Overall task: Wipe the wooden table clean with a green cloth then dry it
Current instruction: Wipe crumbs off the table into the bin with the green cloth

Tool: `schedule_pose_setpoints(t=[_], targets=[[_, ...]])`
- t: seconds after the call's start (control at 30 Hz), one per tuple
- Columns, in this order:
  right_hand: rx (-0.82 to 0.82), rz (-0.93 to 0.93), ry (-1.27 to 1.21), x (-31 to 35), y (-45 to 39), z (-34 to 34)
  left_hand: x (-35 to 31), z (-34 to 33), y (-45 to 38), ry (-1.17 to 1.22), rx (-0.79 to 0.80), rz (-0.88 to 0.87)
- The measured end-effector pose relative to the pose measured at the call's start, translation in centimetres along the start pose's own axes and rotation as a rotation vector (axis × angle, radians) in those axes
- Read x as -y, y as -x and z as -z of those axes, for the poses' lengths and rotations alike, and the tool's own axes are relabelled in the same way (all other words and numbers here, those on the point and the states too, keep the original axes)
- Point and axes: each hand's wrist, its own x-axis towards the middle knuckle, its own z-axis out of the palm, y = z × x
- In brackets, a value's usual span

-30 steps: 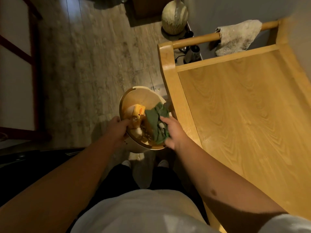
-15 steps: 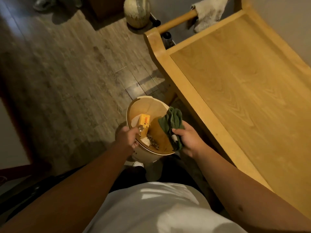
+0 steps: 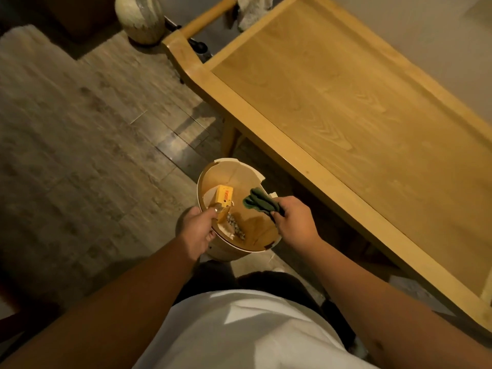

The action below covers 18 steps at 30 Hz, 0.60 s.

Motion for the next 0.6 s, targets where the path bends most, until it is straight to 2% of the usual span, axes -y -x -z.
schedule_pose_setpoints(t=[0.2,0.3,0.43,0.6], targets=[[0.007,0.111,0.170,-5.0,0.7,1.0,4.7,-4.2,-0.5,-0.008,-0.068,0.068],[0.018,0.109,0.135,-8.0,-0.6,0.2,7.0,-5.8,-2.5,-0.039,-0.115,0.099],[0.013,0.089,0.089,-12.8,-2.4,-2.1,11.1,-7.5,-6.9,-0.184,-0.072,0.138],[-0.045,0.015,-0.046,-20.0,-5.4,-6.6,17.7,-10.3,-13.5,-0.048,-0.042,0.068]])
